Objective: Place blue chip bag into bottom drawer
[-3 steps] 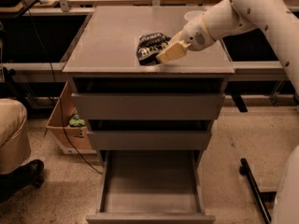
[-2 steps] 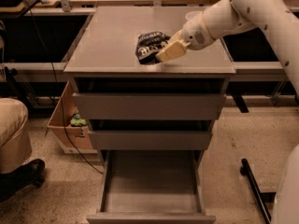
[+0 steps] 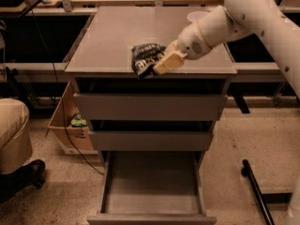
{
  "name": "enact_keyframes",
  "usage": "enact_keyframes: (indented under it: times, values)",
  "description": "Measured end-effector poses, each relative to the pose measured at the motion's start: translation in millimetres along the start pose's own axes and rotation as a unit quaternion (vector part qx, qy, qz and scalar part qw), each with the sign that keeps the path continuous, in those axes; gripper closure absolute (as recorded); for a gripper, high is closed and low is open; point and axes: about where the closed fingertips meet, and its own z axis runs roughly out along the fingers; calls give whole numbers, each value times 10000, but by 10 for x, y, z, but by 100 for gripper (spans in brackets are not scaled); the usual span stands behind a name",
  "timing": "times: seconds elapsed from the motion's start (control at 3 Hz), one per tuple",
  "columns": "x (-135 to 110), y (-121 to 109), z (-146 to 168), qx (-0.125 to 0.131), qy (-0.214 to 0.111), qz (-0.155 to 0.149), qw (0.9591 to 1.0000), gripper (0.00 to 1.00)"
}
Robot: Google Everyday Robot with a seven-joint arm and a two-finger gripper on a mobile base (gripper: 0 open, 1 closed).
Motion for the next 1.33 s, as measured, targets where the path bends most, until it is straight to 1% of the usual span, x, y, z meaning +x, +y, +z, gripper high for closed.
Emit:
enact_keyframes:
  times: [0.33, 0.67, 1.0, 1.33]
  values:
    - [302, 459, -187, -72, 205, -84, 9997, 100]
    - [693, 818, -218, -119, 558, -323, 9978, 100]
    - [1216, 1001, -38, -265, 882, -561, 9942, 100]
    - [1762, 1130, 255, -432, 1164, -598, 9905, 100]
